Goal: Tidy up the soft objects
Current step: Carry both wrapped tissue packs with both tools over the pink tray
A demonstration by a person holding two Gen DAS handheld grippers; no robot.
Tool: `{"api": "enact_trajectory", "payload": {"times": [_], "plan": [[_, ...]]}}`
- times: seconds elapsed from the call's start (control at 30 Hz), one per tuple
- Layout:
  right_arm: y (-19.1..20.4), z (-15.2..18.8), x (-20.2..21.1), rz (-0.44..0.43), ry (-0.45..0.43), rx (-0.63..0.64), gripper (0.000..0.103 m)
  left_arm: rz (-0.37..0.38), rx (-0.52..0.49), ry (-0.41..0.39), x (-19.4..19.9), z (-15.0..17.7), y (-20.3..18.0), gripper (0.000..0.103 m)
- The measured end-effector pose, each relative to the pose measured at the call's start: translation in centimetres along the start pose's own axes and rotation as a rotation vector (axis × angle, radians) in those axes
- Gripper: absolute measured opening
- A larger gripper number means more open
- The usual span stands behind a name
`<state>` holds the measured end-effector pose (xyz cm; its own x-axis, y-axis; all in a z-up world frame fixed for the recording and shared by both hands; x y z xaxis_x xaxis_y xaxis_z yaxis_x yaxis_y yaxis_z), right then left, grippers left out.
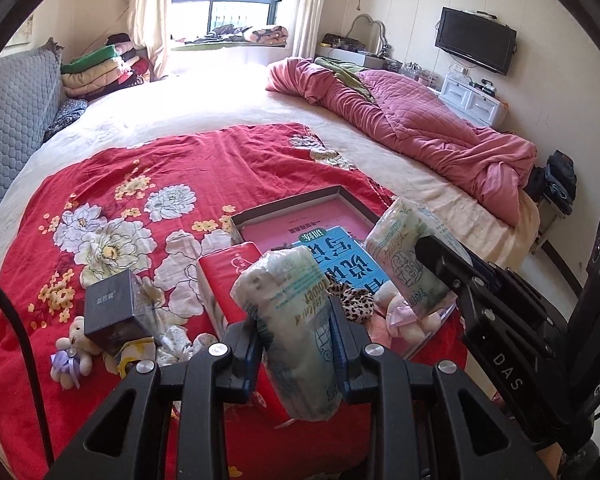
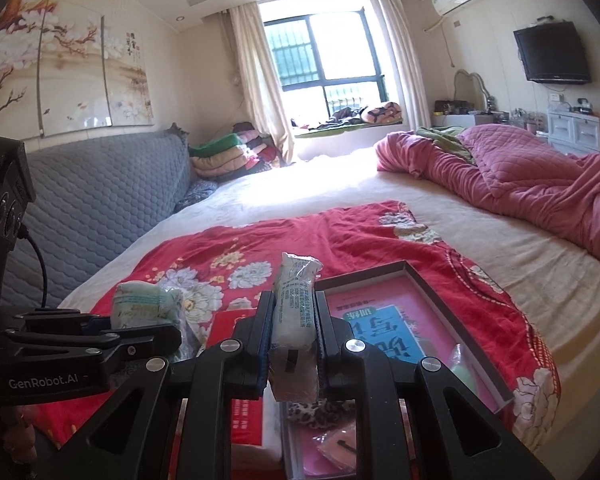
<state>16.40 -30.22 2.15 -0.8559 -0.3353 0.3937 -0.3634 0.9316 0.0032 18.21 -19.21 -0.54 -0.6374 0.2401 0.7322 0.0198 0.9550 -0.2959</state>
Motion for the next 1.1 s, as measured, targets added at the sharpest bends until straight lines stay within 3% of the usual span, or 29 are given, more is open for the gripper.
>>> {"api": "enact_trajectory", "payload": {"times": [0.63, 1.1], "plan": [[-5.6, 2.4, -0.9, 0.063, 0.038, -0.109, 0.019, 0.029, -0.089, 0.129, -7.5, 1.3, -4.6, 0.03], [-7.1, 4.5, -3.4, 0.038, 0.094, -0.168, 0.019, 0.021, -0.104, 0.201, -11.3, 2.4, -4.7, 0.03]]}}
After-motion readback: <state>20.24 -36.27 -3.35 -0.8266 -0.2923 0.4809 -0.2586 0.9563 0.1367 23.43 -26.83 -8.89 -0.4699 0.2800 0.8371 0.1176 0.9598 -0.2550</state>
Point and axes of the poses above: each gripper's, at about its wrist camera, not at the fingertips, and x roughly against the way its jaws point, y to its left, z to its underside, the point moved 10 cm from there along -x, roughly the way its jaws point, and after that the axes turned 14 degrees about x, right-handed, at the moved point
